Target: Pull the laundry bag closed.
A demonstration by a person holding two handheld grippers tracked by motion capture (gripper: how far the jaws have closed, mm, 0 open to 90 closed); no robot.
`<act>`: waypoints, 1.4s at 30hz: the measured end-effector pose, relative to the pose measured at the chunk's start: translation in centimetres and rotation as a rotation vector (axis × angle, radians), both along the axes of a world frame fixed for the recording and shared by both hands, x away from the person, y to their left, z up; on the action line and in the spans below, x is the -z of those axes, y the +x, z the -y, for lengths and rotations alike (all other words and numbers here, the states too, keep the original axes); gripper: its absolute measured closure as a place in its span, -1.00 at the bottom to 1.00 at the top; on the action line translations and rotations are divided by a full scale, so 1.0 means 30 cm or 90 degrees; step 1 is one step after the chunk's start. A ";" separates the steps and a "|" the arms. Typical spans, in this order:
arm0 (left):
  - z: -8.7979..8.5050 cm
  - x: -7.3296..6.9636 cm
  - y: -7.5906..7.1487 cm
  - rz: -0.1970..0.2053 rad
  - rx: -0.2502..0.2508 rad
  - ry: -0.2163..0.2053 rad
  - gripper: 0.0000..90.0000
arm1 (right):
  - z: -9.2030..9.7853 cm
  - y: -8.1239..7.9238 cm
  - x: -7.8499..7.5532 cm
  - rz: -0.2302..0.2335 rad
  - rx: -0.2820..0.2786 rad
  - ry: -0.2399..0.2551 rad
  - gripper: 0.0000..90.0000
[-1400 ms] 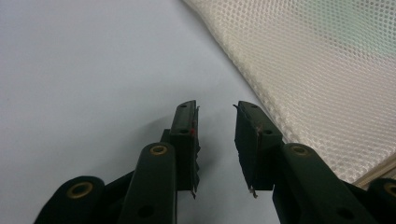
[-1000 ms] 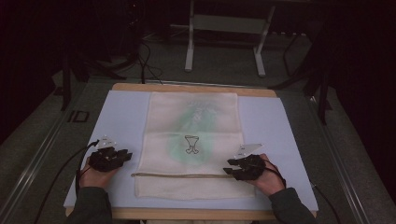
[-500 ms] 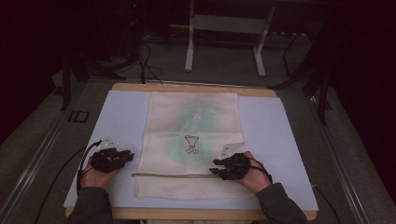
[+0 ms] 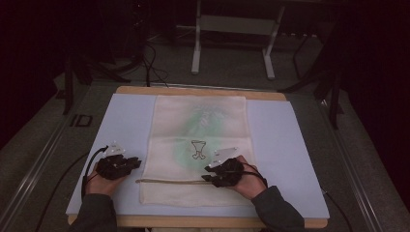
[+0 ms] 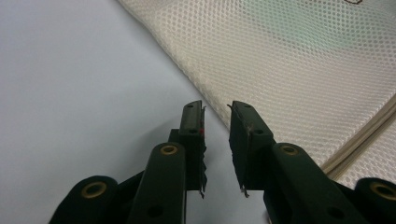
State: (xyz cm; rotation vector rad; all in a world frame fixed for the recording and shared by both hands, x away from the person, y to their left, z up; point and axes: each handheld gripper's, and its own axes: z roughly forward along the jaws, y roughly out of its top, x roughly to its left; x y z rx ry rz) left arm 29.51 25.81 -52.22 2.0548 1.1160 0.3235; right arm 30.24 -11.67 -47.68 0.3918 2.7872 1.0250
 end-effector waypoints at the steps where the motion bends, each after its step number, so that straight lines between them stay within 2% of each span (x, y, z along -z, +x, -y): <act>1: -0.002 0.000 0.000 0.000 0.000 -0.002 0.68 | -0.014 -0.001 -0.002 0.002 -0.006 0.001 0.47; 9: -0.002 0.001 0.001 -0.001 0.004 -0.007 0.72 | -0.119 -0.006 -0.012 0.004 -0.040 -0.001 0.50; 19: -0.014 -0.003 0.000 0.001 0.001 -0.012 0.71 | -0.221 -0.001 -0.001 -0.002 -0.063 0.007 0.59; 36: -0.022 -0.006 -0.002 0.004 0.000 -0.018 0.67 | -0.328 0.004 0.042 -0.013 -0.085 0.019 0.68; 42: -0.026 -0.006 -0.004 0.006 -0.003 -0.021 0.66 | -0.374 0.013 0.056 -0.013 -0.083 0.019 0.71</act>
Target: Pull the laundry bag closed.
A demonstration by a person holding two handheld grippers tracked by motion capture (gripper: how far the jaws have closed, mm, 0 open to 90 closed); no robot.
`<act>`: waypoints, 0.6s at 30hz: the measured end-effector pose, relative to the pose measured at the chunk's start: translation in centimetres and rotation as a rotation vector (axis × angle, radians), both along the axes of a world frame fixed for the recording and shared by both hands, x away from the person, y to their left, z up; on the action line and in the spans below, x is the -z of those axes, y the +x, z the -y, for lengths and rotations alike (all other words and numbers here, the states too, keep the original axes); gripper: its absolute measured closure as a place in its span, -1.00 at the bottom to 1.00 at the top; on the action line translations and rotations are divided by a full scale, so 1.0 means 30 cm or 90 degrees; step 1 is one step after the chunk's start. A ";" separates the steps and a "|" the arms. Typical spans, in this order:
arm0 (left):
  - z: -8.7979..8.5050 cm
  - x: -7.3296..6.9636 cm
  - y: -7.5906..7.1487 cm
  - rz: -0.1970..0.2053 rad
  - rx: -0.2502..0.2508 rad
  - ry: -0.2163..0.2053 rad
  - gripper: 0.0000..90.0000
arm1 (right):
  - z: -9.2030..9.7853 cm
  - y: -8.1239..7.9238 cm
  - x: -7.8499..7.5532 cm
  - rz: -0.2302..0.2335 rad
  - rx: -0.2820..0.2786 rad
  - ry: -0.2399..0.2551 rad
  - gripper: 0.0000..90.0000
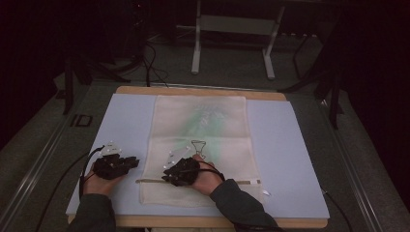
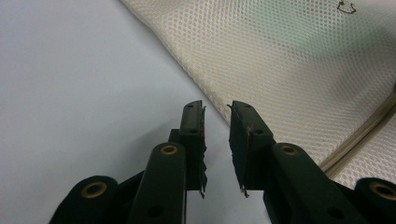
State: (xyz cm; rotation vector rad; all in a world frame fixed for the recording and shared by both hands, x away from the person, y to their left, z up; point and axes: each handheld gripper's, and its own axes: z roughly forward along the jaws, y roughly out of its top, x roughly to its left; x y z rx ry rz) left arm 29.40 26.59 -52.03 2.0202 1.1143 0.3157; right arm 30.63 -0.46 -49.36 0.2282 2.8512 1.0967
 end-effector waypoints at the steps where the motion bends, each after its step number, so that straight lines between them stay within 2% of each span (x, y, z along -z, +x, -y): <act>1: -0.001 0.000 0.000 0.000 0.000 0.000 0.66 | -0.008 0.003 0.002 -0.003 -0.001 0.002 0.72; 18: -0.018 -0.004 -0.007 0.004 -0.013 -0.009 0.65 | -0.139 -0.004 0.037 -0.005 -0.017 0.005 0.75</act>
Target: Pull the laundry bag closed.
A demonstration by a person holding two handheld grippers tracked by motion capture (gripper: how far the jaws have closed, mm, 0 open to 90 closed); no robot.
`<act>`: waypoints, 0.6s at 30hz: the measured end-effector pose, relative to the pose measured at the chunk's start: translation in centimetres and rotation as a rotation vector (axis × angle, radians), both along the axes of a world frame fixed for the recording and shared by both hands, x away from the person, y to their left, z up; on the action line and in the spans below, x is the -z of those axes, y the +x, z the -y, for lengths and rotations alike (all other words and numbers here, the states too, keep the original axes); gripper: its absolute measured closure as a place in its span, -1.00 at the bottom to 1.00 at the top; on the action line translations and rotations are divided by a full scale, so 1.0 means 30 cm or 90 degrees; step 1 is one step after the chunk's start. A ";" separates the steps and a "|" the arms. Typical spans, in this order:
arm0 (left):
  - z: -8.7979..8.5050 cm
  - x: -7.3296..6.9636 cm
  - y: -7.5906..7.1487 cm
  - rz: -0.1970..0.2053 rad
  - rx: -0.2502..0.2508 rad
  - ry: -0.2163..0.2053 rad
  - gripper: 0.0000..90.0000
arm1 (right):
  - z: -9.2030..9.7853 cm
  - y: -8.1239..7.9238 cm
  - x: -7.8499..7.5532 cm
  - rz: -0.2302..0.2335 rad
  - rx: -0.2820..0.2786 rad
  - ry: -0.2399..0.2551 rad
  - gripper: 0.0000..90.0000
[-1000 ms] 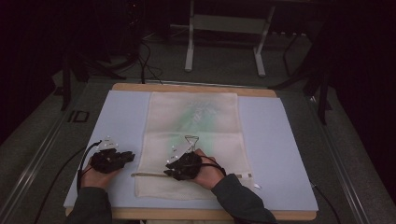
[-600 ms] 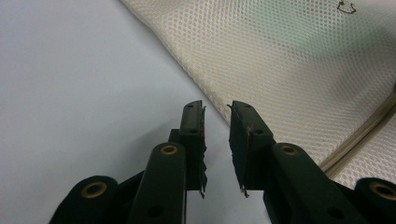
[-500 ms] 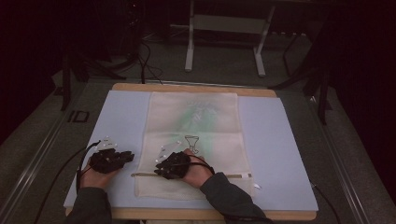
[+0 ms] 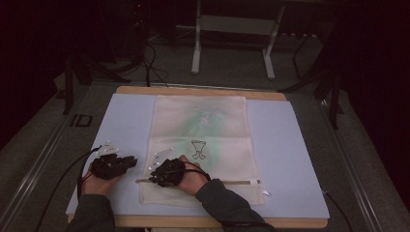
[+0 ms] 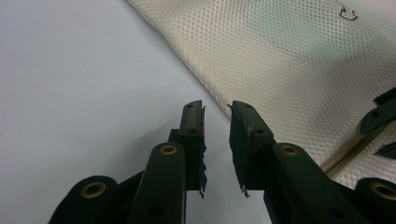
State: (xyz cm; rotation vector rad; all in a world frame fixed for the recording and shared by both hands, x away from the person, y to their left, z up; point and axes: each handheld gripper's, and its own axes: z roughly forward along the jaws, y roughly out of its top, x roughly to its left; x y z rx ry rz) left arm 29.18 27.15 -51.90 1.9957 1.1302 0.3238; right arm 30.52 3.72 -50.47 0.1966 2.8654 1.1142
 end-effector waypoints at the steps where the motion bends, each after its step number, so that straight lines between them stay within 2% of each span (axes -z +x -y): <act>1: -0.001 0.000 -0.001 0.000 -0.001 0.000 0.65 | -0.007 0.000 0.002 -0.002 -0.001 0.002 0.75; 18: -0.013 -0.001 -0.002 0.001 -0.008 -0.004 0.66 | -0.127 -0.004 0.046 -0.009 -0.007 0.001 0.72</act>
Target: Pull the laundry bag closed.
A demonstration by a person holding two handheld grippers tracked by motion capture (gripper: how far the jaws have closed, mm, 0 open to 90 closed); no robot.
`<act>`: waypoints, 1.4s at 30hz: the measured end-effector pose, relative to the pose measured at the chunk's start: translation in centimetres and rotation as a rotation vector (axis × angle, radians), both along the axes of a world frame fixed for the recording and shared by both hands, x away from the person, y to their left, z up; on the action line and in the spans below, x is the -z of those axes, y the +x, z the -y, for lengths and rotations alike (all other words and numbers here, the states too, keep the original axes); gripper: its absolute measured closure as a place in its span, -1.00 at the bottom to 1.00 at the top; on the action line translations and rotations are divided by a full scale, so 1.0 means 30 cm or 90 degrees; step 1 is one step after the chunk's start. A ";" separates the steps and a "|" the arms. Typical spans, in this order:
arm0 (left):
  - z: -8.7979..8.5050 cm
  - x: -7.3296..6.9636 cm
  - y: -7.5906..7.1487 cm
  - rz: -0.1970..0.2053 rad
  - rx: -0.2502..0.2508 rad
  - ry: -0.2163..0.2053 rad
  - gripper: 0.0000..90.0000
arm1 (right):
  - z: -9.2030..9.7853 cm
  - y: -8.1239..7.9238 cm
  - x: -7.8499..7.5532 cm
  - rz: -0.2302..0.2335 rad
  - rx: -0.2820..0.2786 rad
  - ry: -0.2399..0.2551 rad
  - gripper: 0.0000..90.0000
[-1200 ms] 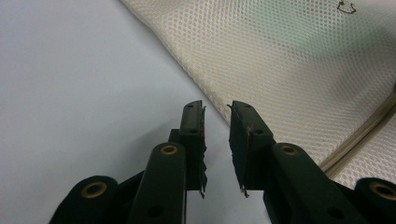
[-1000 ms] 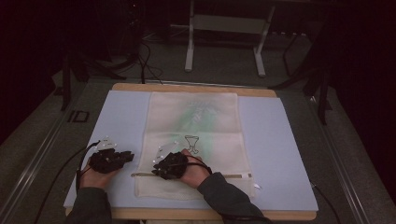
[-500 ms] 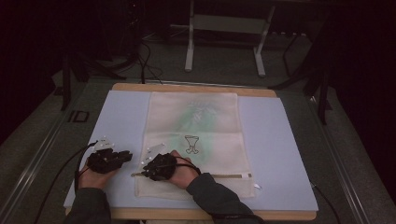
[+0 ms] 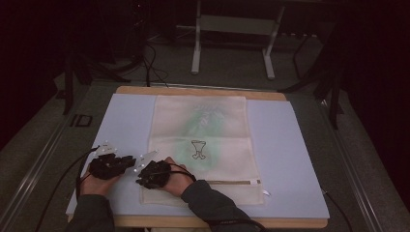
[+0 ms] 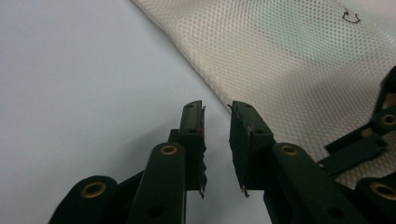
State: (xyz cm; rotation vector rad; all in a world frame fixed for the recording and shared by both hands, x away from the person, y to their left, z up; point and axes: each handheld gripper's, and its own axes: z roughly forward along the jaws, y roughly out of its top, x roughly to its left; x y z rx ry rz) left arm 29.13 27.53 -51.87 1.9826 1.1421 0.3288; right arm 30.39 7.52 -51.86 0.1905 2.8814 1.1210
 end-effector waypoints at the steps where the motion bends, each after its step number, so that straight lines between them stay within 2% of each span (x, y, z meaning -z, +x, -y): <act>1: 0.000 0.000 0.000 0.000 0.000 0.000 0.65 | -0.004 0.002 0.004 0.001 0.000 -0.001 0.72; 5: 0.000 0.001 0.001 -0.001 0.001 0.002 0.65 | -0.016 0.006 0.013 -0.005 0.004 -0.002 0.71; 13: -0.002 0.001 0.000 0.000 -0.004 -0.001 0.66 | -0.059 -0.002 0.030 0.027 0.002 -0.027 0.68; 16: -0.006 0.000 0.000 0.000 -0.004 0.000 0.66 | -0.066 -0.004 0.034 0.029 0.005 -0.027 0.78; 17: -0.006 0.000 -0.001 0.000 -0.005 0.000 0.66 | -0.066 -0.005 0.034 0.038 0.008 -0.028 0.79; 23: -0.008 0.000 -0.001 0.000 -0.008 -0.001 0.66 | -0.044 0.000 0.015 0.016 0.021 0.008 0.80; 28: -0.008 0.000 -0.002 0.001 -0.008 -0.001 0.65 | -0.008 0.001 -0.009 0.018 0.018 0.019 0.86; 34: -0.004 0.001 -0.001 -0.001 -0.006 0.002 0.65 | 0.033 0.018 -0.002 -0.007 0.030 0.021 0.85; 39: -0.007 0.001 0.000 -0.002 -0.007 0.001 0.65 | 0.001 0.015 0.005 -0.010 0.023 0.014 0.66; 42: -0.007 0.001 -0.001 -0.001 -0.007 0.001 0.65 | -0.032 0.010 0.015 -0.006 0.022 0.001 0.63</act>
